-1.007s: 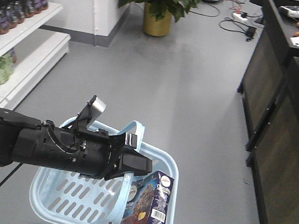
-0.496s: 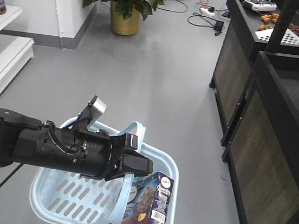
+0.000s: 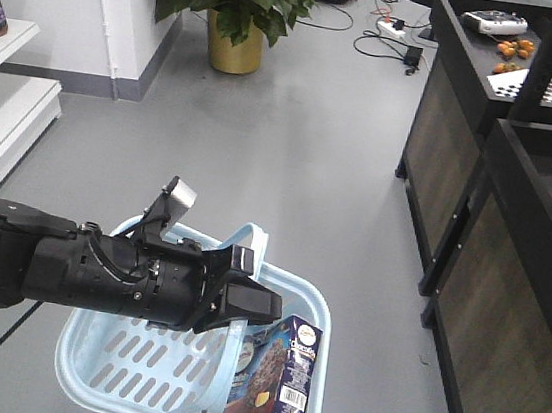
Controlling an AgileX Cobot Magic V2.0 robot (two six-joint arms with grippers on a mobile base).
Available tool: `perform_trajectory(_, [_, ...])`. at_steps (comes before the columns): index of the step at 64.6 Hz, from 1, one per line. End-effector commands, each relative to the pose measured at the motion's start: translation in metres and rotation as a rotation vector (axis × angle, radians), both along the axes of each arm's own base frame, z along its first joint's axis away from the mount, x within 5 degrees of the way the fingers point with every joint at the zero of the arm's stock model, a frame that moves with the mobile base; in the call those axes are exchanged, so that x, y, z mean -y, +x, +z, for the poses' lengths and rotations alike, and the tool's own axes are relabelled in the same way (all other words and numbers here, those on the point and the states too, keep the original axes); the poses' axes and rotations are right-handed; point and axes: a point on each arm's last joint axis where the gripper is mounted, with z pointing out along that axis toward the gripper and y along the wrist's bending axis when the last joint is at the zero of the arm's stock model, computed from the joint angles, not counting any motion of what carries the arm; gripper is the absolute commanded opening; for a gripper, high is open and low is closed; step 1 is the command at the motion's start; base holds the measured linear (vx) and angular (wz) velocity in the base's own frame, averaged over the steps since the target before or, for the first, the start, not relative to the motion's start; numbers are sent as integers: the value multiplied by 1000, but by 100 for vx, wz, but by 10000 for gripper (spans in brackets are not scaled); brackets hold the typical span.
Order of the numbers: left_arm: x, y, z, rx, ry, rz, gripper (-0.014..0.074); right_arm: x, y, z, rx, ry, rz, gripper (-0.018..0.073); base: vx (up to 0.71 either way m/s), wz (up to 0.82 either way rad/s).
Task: Left arm holds basket, right arm returns cookies
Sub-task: 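Turn the base while holding the basket in the left gripper, then drive toward the snack shelves holding the basket in the left gripper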
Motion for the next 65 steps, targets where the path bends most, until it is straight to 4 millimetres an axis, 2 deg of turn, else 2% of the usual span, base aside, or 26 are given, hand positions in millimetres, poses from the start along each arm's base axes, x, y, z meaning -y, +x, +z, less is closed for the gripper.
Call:
perform_trajectory(1, [3, -3, 30, 51, -115, -12, -6, 0, -1, 6, 82, -11, 1, -8, 21, 13])
perform_trajectory(65, [3, -3, 30, 51, -115, -12, -6, 0, -1, 6, 82, -11, 1, -8, 22, 3])
